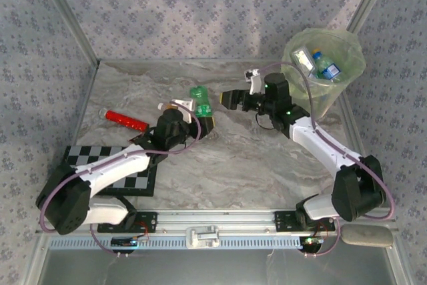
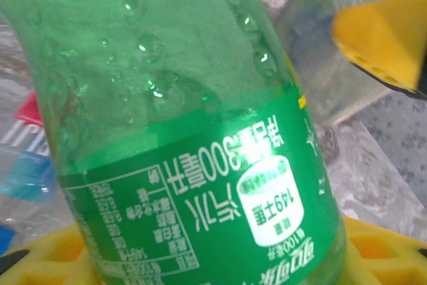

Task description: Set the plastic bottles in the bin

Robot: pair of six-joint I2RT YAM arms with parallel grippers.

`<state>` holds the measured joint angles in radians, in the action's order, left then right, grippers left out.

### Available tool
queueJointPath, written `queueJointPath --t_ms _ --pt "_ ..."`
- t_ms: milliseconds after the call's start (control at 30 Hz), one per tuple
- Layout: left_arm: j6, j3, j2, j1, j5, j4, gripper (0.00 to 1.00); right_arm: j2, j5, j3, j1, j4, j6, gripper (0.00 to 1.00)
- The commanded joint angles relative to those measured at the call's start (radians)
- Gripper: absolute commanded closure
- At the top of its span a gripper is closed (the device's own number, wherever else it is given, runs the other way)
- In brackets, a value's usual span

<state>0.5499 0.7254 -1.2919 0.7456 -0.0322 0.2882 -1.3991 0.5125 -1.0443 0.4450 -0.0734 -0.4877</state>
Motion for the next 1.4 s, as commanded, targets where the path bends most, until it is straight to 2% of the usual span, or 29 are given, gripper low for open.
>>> queueJointPath --t_ms 0,400,633,700,767,833,933,1133,1367 --pt "-0.065 0.066 -0.026 0.023 -0.081 0.034 0.48 -0.029 0.075 -0.046 0.015 -0.071 -0.063 0.14" --pt "-0.11 0.118 -0.068 0.06 -0.12 0.019 0.48 -0.107 0.145 -0.052 0.038 -0.14 -0.122 0.26" --pt "-0.128 0.133 -0.076 0.068 -0.126 0.016 0.48 -0.152 0.182 -0.057 0.043 -0.168 -0.167 0.29" --pt "-0.13 0.135 -0.077 0.068 -0.126 0.013 0.48 -0.158 0.188 -0.06 0.043 -0.171 -0.172 0.33" --pt "-0.13 0.136 -0.079 0.069 -0.124 0.012 0.46 -0.161 0.191 -0.062 0.041 -0.167 -0.169 0.4" --pt "-0.128 0.135 -0.077 0.069 -0.118 0.008 0.43 -0.16 0.193 -0.062 0.039 -0.165 -0.167 0.48" --pt "-0.123 0.13 -0.071 0.07 -0.105 0.004 0.35 -0.154 0.194 -0.062 0.032 -0.156 -0.157 0.54" --pt "-0.111 0.107 -0.036 0.069 -0.049 0.003 0.13 -0.103 0.107 -0.078 0.007 -0.008 -0.044 0.55" --pt "-0.09 0.062 0.03 0.066 0.087 0.002 0.0 -0.014 -0.045 -0.118 -0.05 0.199 0.108 0.55"
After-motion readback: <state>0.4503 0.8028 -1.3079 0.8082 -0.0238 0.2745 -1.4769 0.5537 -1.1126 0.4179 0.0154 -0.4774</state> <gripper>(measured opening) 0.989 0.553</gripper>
